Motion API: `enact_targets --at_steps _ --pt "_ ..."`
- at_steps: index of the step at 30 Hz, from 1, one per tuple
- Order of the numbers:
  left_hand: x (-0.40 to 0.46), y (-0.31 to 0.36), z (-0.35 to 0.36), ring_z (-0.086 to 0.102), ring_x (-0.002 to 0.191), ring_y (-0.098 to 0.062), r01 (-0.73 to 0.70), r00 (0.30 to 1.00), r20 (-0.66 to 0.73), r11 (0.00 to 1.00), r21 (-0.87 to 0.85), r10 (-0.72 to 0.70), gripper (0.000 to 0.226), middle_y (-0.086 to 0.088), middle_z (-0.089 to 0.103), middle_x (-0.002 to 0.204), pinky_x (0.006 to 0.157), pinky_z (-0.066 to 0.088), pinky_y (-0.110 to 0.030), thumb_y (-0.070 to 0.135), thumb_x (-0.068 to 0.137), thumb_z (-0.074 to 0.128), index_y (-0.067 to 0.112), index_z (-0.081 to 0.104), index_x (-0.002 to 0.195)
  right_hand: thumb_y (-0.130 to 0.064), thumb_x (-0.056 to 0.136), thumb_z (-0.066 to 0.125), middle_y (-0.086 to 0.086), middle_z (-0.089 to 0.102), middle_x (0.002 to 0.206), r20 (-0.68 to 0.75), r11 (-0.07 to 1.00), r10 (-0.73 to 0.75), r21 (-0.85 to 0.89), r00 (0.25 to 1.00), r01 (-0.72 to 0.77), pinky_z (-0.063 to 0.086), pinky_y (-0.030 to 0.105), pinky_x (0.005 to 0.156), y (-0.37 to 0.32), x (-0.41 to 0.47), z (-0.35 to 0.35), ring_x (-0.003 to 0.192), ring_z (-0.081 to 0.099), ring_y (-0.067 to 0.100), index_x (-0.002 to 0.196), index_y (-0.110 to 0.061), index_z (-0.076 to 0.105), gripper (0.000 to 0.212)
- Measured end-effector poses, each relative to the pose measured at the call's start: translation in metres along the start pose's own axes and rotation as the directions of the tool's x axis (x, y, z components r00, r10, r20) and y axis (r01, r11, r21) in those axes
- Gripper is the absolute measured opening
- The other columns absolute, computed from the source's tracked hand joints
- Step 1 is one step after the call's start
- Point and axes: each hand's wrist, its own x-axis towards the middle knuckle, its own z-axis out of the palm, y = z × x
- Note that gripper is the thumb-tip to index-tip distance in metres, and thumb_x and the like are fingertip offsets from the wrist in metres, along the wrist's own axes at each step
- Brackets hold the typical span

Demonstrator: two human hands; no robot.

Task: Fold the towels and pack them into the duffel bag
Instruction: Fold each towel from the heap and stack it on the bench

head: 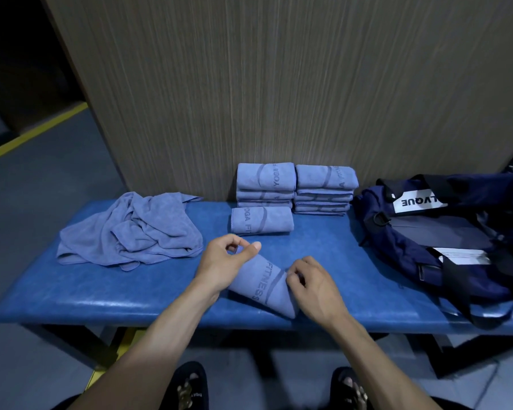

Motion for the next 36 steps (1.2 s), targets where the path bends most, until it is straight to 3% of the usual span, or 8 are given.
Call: enact_targets --at_steps 6,12,18,22,25,29,33,36 --pt "-0.003 0.045 -0.024 0.051 0.064 -0.009 -0.215 0.896 0.426 0.961 0.173 0.124 0.031 0.012 0.062 0.065 0.070 0.040 -0.030 0.052 0.074 0.083 0.023 0.073 0.077 -0.044 0.099 0.057 -0.019 0.062 0.132 0.291 0.841 -0.158 0.541 0.944 -0.026 0.041 0.022 0.106 -0.044 -0.003 -0.033 0.126 0.053 -0.004 0.135 -0.030 0.057 0.038" --pt "0.003 0.051 -0.028 0.060 0.072 -0.015 -0.267 0.831 0.529 0.957 0.111 0.170 0.030 -0.010 0.074 0.082 0.074 0.049 -0.038 0.047 0.073 0.086 0.019 0.075 0.079 -0.034 0.100 0.061 -0.025 0.067 0.122 0.447 0.818 -0.234 0.570 0.864 -0.073 0.045 0.014 0.098 -0.066 -0.006 -0.025 0.119 0.058 -0.007 0.136 -0.029 0.054 0.036" --pt "0.022 0.044 -0.026 0.057 0.070 -0.011 -0.276 0.919 0.331 0.949 0.150 0.215 0.038 -0.015 0.070 0.082 0.073 0.052 -0.042 0.061 0.067 0.079 0.024 0.074 0.074 -0.037 0.104 0.052 -0.015 0.070 0.092 0.447 0.884 -0.168 0.463 0.879 -0.067 0.050 0.016 0.076 -0.074 0.010 -0.033 0.080 0.062 -0.007 0.112 -0.019 0.066 0.024" --pt "0.039 0.044 -0.016 0.052 0.065 -0.010 -0.201 0.973 0.135 0.973 0.110 0.186 0.030 -0.011 0.068 0.079 0.071 0.046 -0.031 0.056 0.076 0.076 0.027 0.071 0.075 -0.060 0.098 0.046 0.006 0.071 0.095 0.405 0.970 -0.199 0.209 0.892 0.121 0.052 0.039 0.083 -0.070 0.048 -0.042 0.081 0.058 0.006 0.108 -0.010 0.064 0.054" --pt "0.052 0.046 -0.013 0.062 0.078 -0.007 -0.201 0.975 0.132 0.958 0.205 0.177 0.024 0.011 0.069 0.078 0.076 0.048 -0.027 0.045 0.094 0.064 0.027 0.070 0.080 -0.050 0.104 0.045 0.003 0.069 0.092 0.388 0.955 -0.240 0.261 0.890 0.143 0.050 0.037 0.084 -0.065 0.066 -0.041 0.080 0.054 0.003 0.106 -0.007 0.064 0.047" --pt "0.062 0.039 -0.008 0.052 0.065 -0.004 -0.248 0.968 0.135 0.886 0.391 0.211 0.039 0.008 0.061 0.063 0.057 0.034 -0.015 0.043 0.100 0.055 0.023 0.072 0.072 -0.057 0.102 0.042 -0.004 0.070 0.095 0.460 0.950 -0.206 0.305 0.864 0.063 0.050 0.032 0.085 -0.060 0.075 -0.031 0.085 0.060 0.004 0.106 -0.011 0.066 0.051" --pt "0.074 0.040 -0.011 0.053 0.059 -0.004 -0.151 0.978 -0.086 0.930 0.336 0.190 0.041 0.014 0.057 0.053 0.053 0.033 -0.015 0.046 0.098 0.058 0.021 0.072 0.069 -0.060 0.097 0.051 -0.002 0.069 0.095 0.424 0.913 -0.209 0.408 0.881 0.020 0.052 0.042 0.083 -0.051 0.086 -0.036 0.086 0.063 0.011 0.108 -0.013 0.066 0.050" --pt "0.083 0.038 -0.012 0.052 0.057 -0.001 -0.065 0.966 -0.225 0.964 0.259 0.125 0.042 0.022 0.058 0.053 0.053 0.033 -0.016 0.048 0.098 0.056 0.023 0.072 0.068 -0.046 0.098 0.058 0.000 0.071 0.090 0.362 0.834 -0.119 0.542 0.924 -0.105 0.053 0.032 0.069 -0.040 0.092 -0.042 0.080 0.064 0.012 0.103 -0.014 0.070 0.034"
